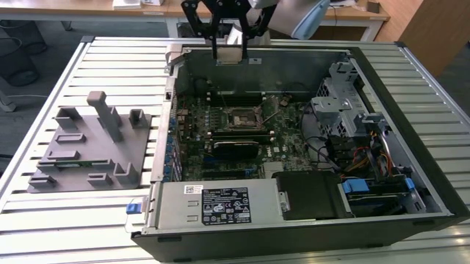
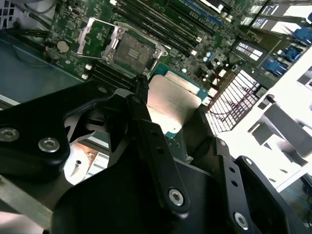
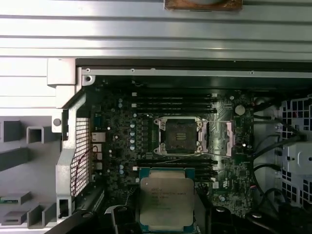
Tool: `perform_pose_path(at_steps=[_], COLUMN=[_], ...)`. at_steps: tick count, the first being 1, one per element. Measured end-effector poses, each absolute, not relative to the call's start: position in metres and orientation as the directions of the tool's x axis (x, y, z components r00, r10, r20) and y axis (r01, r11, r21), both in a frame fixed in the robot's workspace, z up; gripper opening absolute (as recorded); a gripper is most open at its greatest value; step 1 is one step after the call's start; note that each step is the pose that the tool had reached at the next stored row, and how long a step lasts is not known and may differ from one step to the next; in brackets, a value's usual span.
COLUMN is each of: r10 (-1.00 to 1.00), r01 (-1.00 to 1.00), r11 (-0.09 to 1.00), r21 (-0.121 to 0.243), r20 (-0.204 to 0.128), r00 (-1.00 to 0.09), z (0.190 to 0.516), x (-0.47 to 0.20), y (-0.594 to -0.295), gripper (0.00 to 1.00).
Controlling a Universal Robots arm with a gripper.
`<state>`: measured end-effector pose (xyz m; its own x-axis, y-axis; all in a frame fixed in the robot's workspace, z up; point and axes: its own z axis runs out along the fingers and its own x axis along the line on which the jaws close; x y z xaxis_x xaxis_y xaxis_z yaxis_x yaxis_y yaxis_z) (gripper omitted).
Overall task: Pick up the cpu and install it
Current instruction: 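Pick up the cpu and move it towards the insertion slot, then place the cpu into insertion slot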
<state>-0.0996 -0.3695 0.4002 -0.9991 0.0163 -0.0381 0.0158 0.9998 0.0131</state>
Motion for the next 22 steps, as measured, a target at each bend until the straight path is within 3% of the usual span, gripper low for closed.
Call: perform_pose_path(at_steps=[22], r10=[0.022], r01=[0.022], r11=[1.000], r21=[0.013], r20=[-0.038], r00=[-0.999], z=[0.400], x=[-0.056], y=[-0.369], gripper=[0.53])
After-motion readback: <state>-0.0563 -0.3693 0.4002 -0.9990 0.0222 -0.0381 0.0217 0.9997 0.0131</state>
